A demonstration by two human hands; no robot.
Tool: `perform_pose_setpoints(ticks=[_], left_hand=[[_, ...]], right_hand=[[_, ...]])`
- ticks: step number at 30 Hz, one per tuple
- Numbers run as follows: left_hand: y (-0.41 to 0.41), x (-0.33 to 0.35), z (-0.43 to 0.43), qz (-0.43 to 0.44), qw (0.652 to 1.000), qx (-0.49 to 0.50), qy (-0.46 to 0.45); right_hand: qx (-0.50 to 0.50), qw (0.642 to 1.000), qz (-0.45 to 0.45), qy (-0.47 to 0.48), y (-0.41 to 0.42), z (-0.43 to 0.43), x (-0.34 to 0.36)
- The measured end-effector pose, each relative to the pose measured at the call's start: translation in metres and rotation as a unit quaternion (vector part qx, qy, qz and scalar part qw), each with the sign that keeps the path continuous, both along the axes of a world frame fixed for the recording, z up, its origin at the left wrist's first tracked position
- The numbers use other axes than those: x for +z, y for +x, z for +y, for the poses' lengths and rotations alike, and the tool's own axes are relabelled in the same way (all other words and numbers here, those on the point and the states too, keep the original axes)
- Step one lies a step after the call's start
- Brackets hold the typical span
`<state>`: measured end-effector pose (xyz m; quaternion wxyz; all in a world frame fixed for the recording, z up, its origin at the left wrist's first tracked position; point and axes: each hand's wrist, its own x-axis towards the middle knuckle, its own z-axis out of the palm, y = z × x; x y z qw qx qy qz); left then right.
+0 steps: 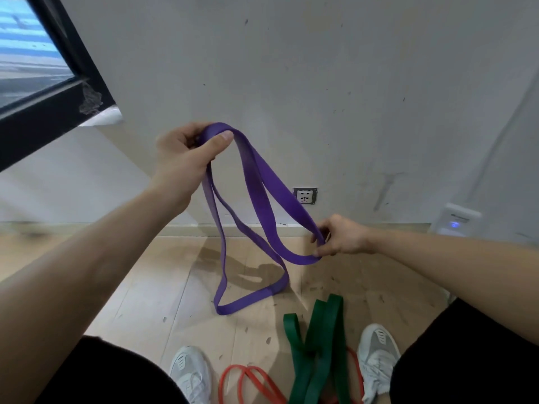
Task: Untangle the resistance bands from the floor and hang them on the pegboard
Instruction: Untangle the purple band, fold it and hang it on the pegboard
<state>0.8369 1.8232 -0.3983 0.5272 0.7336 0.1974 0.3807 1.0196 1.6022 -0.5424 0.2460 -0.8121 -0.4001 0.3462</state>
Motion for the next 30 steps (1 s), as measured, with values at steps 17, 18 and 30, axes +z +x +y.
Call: perform_pose_setpoints(ticks=[17, 18, 30], left_hand=[[-0.009, -0.022, 0.025, 0.133, 0.99, 0.052, 0.019], [-0.009, -0.022, 0.026, 0.134, 0.989, 0.055, 0.016], [-0.01, -0.033, 0.037, 0.161, 0.985, 0.057, 0.003]], right_hand=[[-0.186, 0.911, 0.203, 0.306, 0.012, 0.007, 0.077], [-0.197, 0.9, 0.217, 0.322, 0.014, 0.006, 0.08], [-0.253, 0.891, 0.082, 0.368, 0.039, -0.011, 0.095]])
